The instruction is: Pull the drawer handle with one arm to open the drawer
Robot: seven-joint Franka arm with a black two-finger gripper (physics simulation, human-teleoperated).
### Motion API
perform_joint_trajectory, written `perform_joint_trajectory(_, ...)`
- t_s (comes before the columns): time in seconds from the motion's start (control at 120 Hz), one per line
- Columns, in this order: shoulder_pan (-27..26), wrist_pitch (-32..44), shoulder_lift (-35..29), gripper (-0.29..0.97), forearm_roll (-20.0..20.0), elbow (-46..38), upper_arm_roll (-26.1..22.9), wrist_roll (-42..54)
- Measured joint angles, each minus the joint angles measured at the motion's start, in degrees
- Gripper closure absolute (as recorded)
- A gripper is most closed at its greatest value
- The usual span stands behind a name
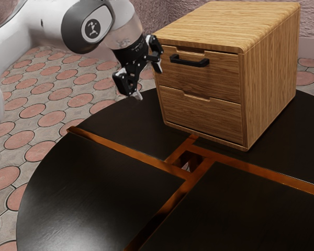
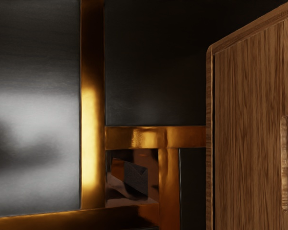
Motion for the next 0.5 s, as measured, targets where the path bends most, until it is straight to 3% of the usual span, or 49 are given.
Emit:
perform_joint_trajectory(0.117,0.1,4.63,4.76,0.0,0.8,5.03,-0.64,0.11)
perform_joint_trajectory(0.5,0.3,16.61,9.04,0.0,1.11,5.8,-1.69,0.97)
